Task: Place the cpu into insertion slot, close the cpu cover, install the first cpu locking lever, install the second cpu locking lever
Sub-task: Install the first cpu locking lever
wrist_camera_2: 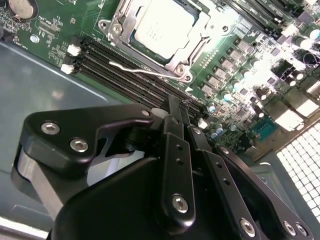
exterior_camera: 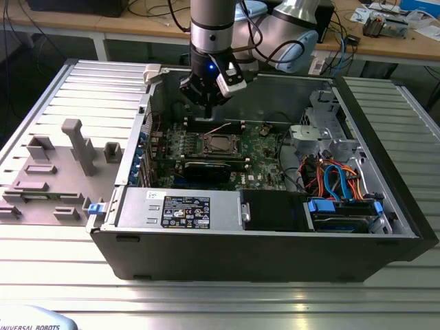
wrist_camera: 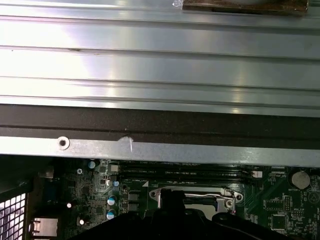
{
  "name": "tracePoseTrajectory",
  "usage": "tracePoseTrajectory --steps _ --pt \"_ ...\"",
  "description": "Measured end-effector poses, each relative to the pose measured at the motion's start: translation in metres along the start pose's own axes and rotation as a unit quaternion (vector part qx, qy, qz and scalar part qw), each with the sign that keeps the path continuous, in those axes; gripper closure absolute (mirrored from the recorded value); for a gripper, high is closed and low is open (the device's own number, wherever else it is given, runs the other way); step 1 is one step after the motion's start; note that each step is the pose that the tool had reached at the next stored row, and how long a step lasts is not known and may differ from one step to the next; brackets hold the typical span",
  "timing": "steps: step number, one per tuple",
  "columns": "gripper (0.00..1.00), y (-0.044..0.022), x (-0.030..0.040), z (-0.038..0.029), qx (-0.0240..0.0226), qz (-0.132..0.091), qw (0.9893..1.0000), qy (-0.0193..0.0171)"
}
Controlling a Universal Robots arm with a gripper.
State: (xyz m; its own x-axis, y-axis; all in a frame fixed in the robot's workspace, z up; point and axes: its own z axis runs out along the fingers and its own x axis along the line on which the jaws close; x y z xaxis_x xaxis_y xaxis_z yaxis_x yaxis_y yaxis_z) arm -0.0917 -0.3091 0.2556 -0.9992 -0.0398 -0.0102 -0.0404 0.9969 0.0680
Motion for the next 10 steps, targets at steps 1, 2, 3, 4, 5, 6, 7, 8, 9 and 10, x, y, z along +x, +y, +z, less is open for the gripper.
tracePoseTrajectory --steps 1,2,3,4,5,6,7,8,9,10 --pt "0.89 0.0 0.0 0.0 0.0 0.0 1.0 0.0" --pt "0.89 0.0 -0.0001 0.0001 0.0 0.0 1.0 0.0" --pt "0.89 0.0 -0.0002 0.0001 -0.0001 0.0 1.0 -0.0001" --pt "0.89 0.0 -0.0003 0.0001 -0.0001 0.0 1.0 -0.0001" --pt "0.89 0.0 -0.0003 0.0002 -0.0001 0.0 1.0 -0.0001" --pt "0.89 0.0 -0.0004 0.0002 -0.0001 0.0 1.0 -0.0001" --pt "0.89 0.0 -0.0006 0.0002 -0.0001 0.0 1.0 -0.0001" --pt "0.89 0.0 -0.0009 0.0002 -0.0001 0.0 1.0 -0.0001" --pt "0.89 0.0 -0.0011 0.0002 -0.0001 0.0 1.0 -0.0001" --pt "0.89 -0.0001 -0.0015 0.0002 -0.0001 0.0 1.0 -0.0001"
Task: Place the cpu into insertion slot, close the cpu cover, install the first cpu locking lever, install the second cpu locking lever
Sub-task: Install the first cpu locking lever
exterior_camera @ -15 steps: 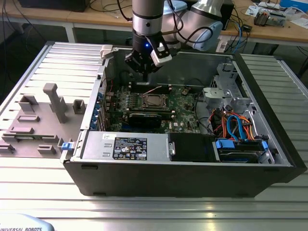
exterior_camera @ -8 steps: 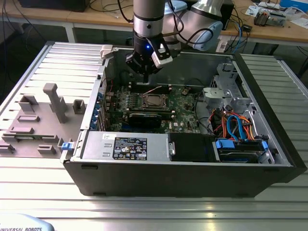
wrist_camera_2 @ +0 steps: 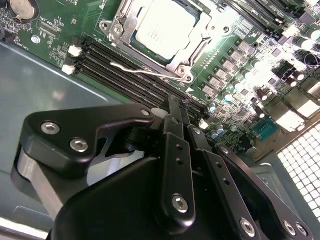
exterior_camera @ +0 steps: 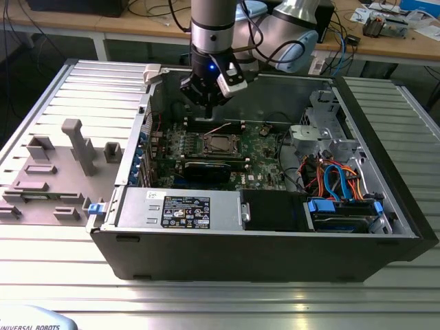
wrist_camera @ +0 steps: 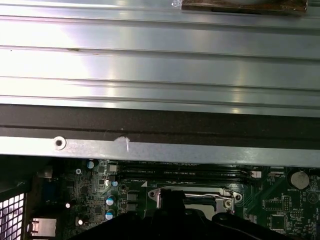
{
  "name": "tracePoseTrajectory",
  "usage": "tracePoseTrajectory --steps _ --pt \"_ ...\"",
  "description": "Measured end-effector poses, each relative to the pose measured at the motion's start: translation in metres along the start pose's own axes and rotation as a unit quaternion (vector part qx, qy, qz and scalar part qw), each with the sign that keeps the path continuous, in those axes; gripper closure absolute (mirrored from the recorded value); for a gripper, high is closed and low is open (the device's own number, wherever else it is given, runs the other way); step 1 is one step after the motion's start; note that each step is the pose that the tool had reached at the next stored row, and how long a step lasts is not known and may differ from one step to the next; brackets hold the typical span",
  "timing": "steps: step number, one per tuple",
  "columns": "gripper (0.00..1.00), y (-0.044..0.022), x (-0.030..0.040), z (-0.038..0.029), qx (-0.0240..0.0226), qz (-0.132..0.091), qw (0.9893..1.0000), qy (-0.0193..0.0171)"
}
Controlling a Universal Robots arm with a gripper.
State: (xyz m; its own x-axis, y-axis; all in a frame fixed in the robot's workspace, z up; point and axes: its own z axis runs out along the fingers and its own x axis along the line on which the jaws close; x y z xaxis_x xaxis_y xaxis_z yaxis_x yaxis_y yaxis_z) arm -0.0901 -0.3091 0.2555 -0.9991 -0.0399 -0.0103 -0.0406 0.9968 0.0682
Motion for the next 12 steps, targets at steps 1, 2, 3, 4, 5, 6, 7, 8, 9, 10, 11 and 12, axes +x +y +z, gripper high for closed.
tracePoseTrajectory --steps 1,2,3,4,5,6,7,8,9,10,11,12 --pt "0.89 0.0 -0.0003 0.0 0.0 0.0 1.0 0.0" --pt "0.89 0.0 -0.0006 0.0 0.0 0.0 1.0 0.0" --pt "0.89 0.0 -0.001 0.0001 0.0 0.0 1.0 0.0" --pt "0.89 -0.0001 -0.0014 0.0001 0.0 0.0 1.0 0.0" --pt "0.89 -0.0001 -0.0018 0.0001 0.0 0.0 1.0 0.0" --pt "0.89 -0.0001 -0.0022 0.0001 0.0 0.0 1.0 0.0" --pt "0.89 -0.0001 -0.0027 0.0001 0.0 0.0 1.0 0.0" --pt "0.89 -0.0001 -0.003 0.0001 0.0 0.0 1.0 0.0" --pt "0.89 -0.0001 -0.0034 0.0002 0.0 0.0 1.0 0.0" --pt "0.89 -0.0002 -0.0038 0.0002 0.0 0.0 1.0 0.0" --pt "0.89 -0.0002 -0.0042 0.0002 0.0 0.0 1.0 0.0" --pt "0.89 -0.0002 -0.0044 0.0003 0.0 0.0 1.0 0.0"
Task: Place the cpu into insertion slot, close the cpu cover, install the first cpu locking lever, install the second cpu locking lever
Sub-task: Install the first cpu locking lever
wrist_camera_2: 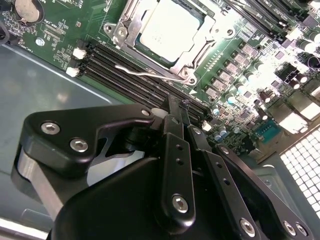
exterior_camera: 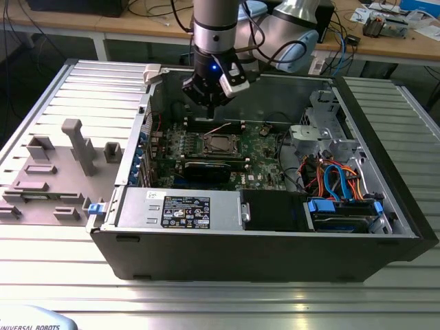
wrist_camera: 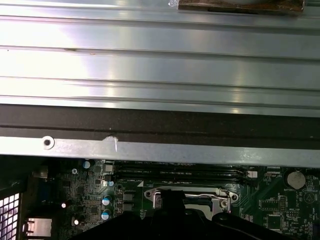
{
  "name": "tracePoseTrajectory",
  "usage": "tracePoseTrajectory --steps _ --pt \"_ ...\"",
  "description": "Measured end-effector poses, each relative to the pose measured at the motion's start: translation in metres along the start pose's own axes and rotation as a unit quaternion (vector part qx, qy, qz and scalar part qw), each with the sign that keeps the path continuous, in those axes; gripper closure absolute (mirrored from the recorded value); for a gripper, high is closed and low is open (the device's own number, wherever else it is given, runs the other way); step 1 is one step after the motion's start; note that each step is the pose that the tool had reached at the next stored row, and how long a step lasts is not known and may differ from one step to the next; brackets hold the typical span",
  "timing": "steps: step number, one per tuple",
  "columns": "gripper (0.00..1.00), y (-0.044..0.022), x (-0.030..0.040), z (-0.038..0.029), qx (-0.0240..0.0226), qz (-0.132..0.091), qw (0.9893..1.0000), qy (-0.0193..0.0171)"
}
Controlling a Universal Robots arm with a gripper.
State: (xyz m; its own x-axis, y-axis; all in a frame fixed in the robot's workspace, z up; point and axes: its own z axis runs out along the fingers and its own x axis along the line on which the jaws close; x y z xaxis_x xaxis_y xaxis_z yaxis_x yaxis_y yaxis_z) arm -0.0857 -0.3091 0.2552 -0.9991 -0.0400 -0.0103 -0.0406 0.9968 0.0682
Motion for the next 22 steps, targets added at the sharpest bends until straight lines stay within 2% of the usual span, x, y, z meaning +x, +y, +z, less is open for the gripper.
tracePoseTrajectory --steps 13,22 --pt "0.89 -0.0001 -0.0029 0.0007 0.0 0.0 1.0 0.0" --pt "0.89 -0.0005 -0.0065 0.004 0.0 0.0 1.0 0.0"
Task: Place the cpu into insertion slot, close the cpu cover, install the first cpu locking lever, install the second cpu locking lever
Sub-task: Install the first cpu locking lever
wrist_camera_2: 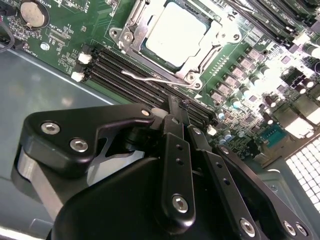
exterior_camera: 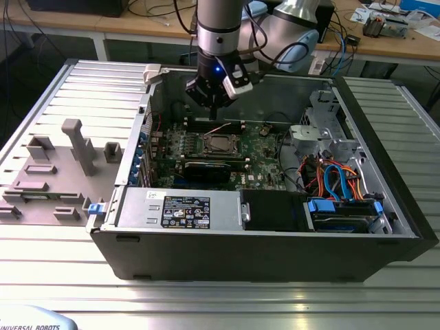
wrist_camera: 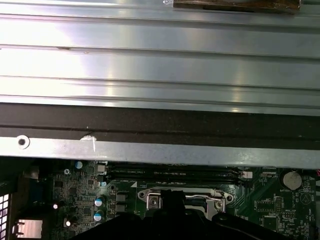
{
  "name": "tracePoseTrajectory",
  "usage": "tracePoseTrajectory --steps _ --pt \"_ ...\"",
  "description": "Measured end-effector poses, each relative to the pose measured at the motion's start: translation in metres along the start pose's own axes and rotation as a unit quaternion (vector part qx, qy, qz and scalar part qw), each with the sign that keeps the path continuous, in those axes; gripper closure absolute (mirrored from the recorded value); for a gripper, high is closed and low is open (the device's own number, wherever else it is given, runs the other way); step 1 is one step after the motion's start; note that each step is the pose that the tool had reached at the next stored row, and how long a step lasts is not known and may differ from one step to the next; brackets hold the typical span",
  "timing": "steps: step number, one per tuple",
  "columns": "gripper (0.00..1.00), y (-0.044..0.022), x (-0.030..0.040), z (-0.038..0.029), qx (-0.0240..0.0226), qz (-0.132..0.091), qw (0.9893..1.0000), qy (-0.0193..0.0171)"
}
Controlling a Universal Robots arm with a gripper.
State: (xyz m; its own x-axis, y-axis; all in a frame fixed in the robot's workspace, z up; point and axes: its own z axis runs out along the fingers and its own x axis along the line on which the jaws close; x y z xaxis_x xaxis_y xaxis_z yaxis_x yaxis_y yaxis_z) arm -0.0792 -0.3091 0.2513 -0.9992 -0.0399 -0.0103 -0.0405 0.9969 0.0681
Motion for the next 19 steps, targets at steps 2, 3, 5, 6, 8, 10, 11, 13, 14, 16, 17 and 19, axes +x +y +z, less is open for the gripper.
tracePoseTrajectory --steps 2,3,5,6,8,10,11,13,14,16,17,19 --pt "0.89 -0.0002 -0.0011 0.0016 0.0 0.0 1.0 0.0" --pt "0.89 -0.0003 -0.0012 0.0021 0.0 0.0 1.0 0.0" --pt "0.89 -0.0004 -0.0018 0.0033 0.0 0.0 1.0 0.0" --pt "0.89 -0.0004 -0.0021 0.0037 0.0 0.0 1.0 0.0" --pt "0.89 -0.0005 -0.0024 0.004 0.0001 0.0 1.0 0.0001" --pt "0.89 -0.0005 -0.0028 0.0041 0.0 0.0 1.0 0.0" --pt "0.89 -0.0005 -0.0029 0.004 0.0 0.0 1.0 0.0" --pt "0.89 -0.0005 -0.0031 0.0042 -0.0001 0.0 1.0 0.0" --pt "0.89 -0.0005 -0.0033 0.0043 0.0 0.0 1.0 0.0" --pt "0.89 -0.0006 -0.004 0.0048 0.0 0.0 1.0 0.0" --pt "0.89 -0.0006 -0.0043 0.0051 0.0 0.0 1.0 0.0" --pt "0.89 -0.0007 -0.0049 0.0055 0.0 0.0 1.0 0.0"
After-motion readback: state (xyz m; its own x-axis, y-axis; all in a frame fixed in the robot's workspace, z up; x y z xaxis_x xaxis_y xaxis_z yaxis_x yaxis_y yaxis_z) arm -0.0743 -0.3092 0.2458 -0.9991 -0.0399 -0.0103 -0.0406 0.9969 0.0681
